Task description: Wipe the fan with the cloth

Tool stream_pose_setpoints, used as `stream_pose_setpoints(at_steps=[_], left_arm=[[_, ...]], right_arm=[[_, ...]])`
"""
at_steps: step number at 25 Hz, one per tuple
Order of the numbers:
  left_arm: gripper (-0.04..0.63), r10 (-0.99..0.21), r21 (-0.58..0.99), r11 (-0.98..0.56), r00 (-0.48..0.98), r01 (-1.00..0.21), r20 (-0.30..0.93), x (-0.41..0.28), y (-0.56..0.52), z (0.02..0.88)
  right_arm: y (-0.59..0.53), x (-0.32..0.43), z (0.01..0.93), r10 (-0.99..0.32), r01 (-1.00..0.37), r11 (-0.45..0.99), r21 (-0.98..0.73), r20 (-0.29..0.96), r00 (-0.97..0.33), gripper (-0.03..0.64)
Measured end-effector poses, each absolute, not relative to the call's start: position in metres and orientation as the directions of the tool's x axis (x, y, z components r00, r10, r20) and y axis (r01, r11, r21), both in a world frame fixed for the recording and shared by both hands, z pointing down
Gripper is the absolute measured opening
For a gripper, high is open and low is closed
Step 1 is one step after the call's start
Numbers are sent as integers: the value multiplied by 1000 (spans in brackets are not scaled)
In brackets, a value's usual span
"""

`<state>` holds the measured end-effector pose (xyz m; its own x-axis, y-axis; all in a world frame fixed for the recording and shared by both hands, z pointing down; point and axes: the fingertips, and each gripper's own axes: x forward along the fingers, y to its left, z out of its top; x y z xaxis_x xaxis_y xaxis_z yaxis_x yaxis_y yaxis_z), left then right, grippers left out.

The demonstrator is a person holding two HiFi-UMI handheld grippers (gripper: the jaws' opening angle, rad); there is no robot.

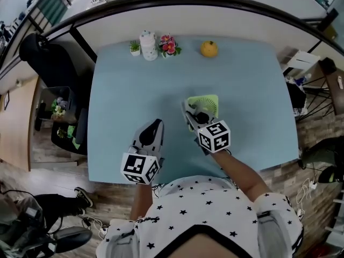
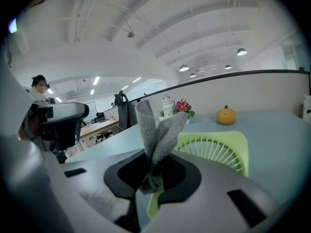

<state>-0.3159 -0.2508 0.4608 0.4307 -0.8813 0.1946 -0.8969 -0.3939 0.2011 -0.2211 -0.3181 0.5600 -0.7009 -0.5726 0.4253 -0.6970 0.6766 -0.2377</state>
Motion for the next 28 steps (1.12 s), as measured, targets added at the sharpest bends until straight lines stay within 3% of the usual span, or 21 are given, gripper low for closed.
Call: stream_pose_setpoints(at_steps=[13, 28], left_arm=[[40, -880, 206, -389, 428, -898, 204, -314, -254, 460], [40, -872, 192, -413, 448, -890, 199, -295, -250, 453]], right_arm=[[-332, -201, 555, -602, -723, 639, -262, 416, -682, 54], [-356, -121, 551, -709, -821, 517, -242, 416, -569, 54]])
